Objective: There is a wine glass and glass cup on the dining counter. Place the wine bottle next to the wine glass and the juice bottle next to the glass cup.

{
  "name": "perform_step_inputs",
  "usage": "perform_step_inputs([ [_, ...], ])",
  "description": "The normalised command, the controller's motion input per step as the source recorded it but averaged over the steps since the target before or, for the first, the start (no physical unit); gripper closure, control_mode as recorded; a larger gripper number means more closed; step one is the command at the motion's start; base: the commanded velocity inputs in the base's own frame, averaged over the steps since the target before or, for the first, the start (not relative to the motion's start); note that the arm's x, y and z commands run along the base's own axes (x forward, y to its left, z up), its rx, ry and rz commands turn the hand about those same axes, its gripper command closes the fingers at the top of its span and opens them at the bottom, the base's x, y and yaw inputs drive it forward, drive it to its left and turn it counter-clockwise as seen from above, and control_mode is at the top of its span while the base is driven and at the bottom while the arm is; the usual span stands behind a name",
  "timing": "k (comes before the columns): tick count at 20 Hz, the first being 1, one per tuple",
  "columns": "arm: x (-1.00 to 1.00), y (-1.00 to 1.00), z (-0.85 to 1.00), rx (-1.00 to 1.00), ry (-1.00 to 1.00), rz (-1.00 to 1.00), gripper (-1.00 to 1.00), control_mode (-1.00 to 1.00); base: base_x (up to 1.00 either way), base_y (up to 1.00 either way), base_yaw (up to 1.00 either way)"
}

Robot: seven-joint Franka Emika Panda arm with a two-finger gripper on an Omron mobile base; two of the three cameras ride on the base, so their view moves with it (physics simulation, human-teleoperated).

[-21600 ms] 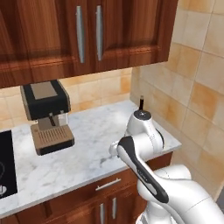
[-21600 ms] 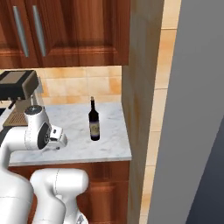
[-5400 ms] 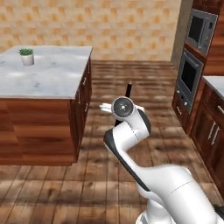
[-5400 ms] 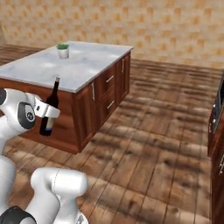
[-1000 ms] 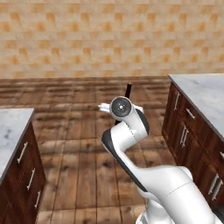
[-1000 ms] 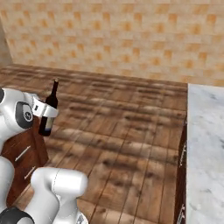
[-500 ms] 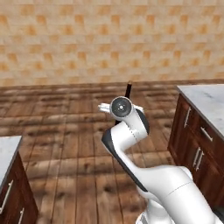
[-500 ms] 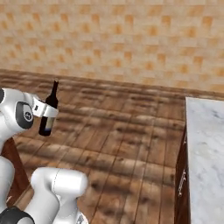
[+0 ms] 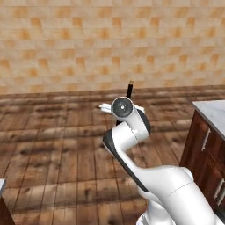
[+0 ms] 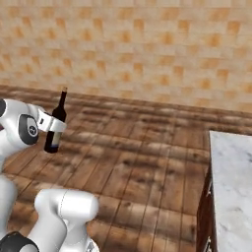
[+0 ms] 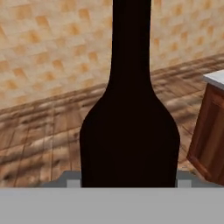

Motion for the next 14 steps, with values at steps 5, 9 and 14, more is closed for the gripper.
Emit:
perform_step_inputs([
  [5,0.0,0.0,0.0,0.0,0.0,0.0,1.0,1.0,0.94,0.06,0.23],
  [9,0.0,0.0,0.0,0.0,0.0,0.0,1.0,1.0,0.9,0.02,0.31],
  [14,0.0,0.0,0.0,0.0,0.0,0.0,1.0,1.0,0.85,0.0,0.38],
])
